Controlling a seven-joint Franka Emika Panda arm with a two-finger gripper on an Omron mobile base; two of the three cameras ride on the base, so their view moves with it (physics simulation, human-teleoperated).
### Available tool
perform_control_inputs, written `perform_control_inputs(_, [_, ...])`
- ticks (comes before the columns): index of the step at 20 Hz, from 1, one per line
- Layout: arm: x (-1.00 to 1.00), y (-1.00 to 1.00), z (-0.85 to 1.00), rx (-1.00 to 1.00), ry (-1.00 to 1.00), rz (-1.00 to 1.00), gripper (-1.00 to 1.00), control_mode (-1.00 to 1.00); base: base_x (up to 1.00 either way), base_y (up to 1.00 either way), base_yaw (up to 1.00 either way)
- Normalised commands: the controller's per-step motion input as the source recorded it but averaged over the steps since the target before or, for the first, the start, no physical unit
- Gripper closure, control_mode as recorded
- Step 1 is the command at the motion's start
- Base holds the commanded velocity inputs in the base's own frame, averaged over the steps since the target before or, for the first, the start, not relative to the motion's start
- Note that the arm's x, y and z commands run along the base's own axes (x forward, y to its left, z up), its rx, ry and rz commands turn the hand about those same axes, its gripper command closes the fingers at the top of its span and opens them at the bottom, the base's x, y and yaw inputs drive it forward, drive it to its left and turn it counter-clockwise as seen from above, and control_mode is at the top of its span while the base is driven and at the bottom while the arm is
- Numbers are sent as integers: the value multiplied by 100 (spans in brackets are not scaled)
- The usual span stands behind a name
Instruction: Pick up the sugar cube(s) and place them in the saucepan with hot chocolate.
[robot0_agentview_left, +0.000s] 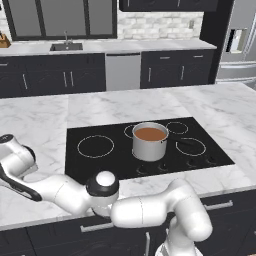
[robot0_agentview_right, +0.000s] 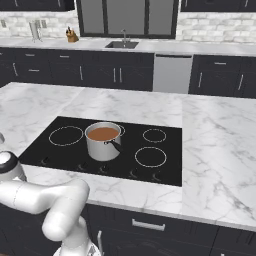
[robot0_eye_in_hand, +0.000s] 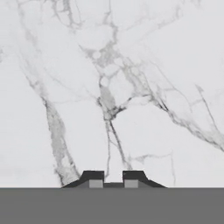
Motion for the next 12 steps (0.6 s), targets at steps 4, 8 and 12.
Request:
perform_control_inputs(4, [-1,-3,15,0,0,0,100,-100,0,0,0])
perform_control_inputs(8, [-14,-28,72,2,-5,0,100,-100,0,0,0])
perform_control_inputs(12, [-17,-48,93,7,-15,0,100,-100,0,0,0])
